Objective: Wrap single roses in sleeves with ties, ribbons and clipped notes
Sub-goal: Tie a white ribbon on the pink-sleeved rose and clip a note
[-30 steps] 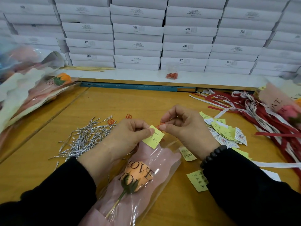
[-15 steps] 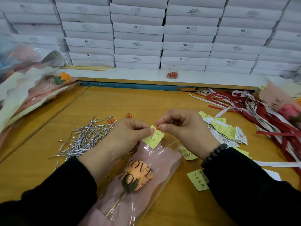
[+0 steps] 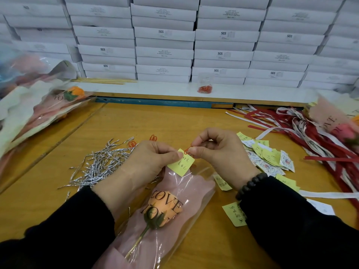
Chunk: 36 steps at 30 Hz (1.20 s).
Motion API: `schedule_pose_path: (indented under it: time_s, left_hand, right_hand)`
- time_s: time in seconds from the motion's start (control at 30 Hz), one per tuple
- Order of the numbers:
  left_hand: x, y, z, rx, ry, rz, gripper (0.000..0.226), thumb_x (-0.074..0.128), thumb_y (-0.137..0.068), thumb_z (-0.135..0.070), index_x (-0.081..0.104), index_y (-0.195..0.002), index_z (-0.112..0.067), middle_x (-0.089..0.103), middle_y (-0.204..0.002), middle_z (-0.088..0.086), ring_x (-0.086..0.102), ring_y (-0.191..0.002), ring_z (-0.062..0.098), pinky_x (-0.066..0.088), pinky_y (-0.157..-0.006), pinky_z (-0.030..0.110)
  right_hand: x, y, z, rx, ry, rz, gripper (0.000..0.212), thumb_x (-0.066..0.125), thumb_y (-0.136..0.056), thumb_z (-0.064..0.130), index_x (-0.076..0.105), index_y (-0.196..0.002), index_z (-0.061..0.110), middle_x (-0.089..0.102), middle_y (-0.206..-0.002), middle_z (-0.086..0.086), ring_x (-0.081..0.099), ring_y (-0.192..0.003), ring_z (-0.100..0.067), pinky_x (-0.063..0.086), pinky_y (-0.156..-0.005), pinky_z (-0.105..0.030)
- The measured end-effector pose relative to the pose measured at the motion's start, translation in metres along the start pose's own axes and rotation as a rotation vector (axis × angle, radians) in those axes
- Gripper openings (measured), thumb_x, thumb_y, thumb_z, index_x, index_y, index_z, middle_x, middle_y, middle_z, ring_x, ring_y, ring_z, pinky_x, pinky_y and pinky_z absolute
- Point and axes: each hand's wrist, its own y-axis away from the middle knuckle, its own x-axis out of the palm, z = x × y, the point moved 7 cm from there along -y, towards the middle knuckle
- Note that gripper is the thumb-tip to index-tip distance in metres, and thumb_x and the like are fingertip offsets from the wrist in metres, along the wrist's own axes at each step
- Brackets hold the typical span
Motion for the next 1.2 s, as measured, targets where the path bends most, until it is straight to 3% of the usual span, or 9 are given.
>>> schedule_pose_path:
  time_s: [0.27,0.37,0.5,0.6,0.73,0.93,1.0,1.1,1.2]
  left_hand:
    - [0.001,0.0,-0.002,0.018,-0.058,0.001,0.012,0.069,-0.081,-0.015,0.077,-0.073,-0.018,0.073,-0.072,0.006,0.063,-0.063,0.013,0.047,-0.062,0.026]
    - [0.002,0.0,-0.003,0.022,-0.054,0.004,0.016,0.069,-0.081,-0.013,0.077,-0.069,-0.02,0.072,-0.066,0.002,0.062,-0.056,0.007,0.046,-0.053,0.018]
    - [0.002,0.0,-0.002,0.017,-0.009,0.009,0.012,0.068,-0.081,-0.011,0.077,-0.073,-0.013,0.071,-0.069,0.009,0.06,-0.057,0.013,0.045,-0.058,0.026]
    - [0.002,0.0,-0.002,0.017,0.016,0.004,0.015,0.068,-0.081,-0.011,0.076,-0.069,-0.012,0.07,-0.067,0.009,0.06,-0.056,0.013,0.045,-0.055,0.025]
    - [0.001,0.001,-0.003,0.025,0.014,0.002,0.014,0.068,-0.08,-0.013,0.076,-0.068,-0.012,0.07,-0.068,0.01,0.06,-0.058,0.015,0.045,-0.056,0.024]
    - [-0.002,0.001,0.0,0.004,0.037,-0.024,0.013,0.068,-0.081,-0.012,0.076,-0.072,-0.009,0.069,-0.075,0.018,0.056,-0.067,0.027,0.04,-0.066,0.037]
    - [-0.004,-0.001,0.001,-0.006,0.056,-0.023,0.013,0.067,-0.081,-0.012,0.075,-0.072,-0.008,0.069,-0.072,0.015,0.057,-0.064,0.025,0.042,-0.064,0.034]
    - [-0.006,-0.003,0.001,-0.008,0.094,-0.038,0.012,0.066,-0.081,-0.009,0.073,-0.074,-0.003,0.068,-0.067,0.012,0.058,-0.059,0.02,0.043,-0.059,0.029]
    - [-0.007,-0.002,0.002,-0.036,0.081,0.011,0.02,0.069,-0.077,-0.019,0.072,-0.081,0.0,0.069,-0.079,0.02,0.059,-0.063,0.025,0.045,-0.059,0.028]
  right_hand:
    - [-0.001,-0.002,0.004,-0.019,0.073,0.012,0.018,0.072,-0.074,-0.003,0.064,-0.069,0.012,0.067,-0.064,-0.005,0.06,-0.058,-0.008,0.05,-0.057,-0.015]
    - [0.001,-0.001,0.004,-0.032,0.105,0.016,0.015,0.071,-0.075,-0.003,0.066,-0.07,0.01,0.062,-0.061,-0.002,0.057,-0.056,-0.006,0.049,-0.058,-0.016]
    - [0.003,0.0,0.003,-0.028,0.136,-0.006,0.014,0.071,-0.076,0.0,0.063,-0.069,0.009,0.062,-0.063,-0.004,0.057,-0.058,-0.009,0.048,-0.056,-0.019]
    - [0.005,0.001,0.001,-0.018,0.158,-0.002,0.016,0.069,-0.078,0.0,0.061,-0.069,0.01,0.06,-0.064,-0.002,0.057,-0.054,-0.006,0.047,-0.051,-0.016]
    - [0.009,0.003,-0.003,0.032,0.124,0.039,0.014,0.068,-0.08,0.002,0.06,-0.071,0.008,0.062,-0.066,-0.007,0.064,-0.052,-0.015,0.045,-0.043,-0.016]
    - [0.009,0.002,0.001,0.042,0.147,0.069,0.007,0.063,-0.086,0.009,0.063,-0.082,0.004,0.062,-0.064,-0.002,0.058,-0.045,0.001,0.045,-0.044,-0.012]
    - [0.006,0.002,-0.003,0.112,0.168,0.102,0.015,0.064,-0.086,0.023,0.063,-0.084,0.007,0.062,-0.058,0.007,0.058,-0.045,0.004,0.043,-0.043,-0.01]
    - [0.009,0.008,-0.018,0.309,0.288,0.318,0.024,0.067,-0.08,0.038,0.068,-0.081,0.014,0.067,-0.064,0.01,0.058,-0.053,0.0,0.045,-0.048,-0.015]
    - [0.009,0.011,-0.026,0.392,0.183,0.38,0.019,0.072,-0.078,0.019,0.065,-0.085,0.003,0.066,-0.075,-0.006,0.055,-0.054,-0.01,0.041,-0.047,-0.021]
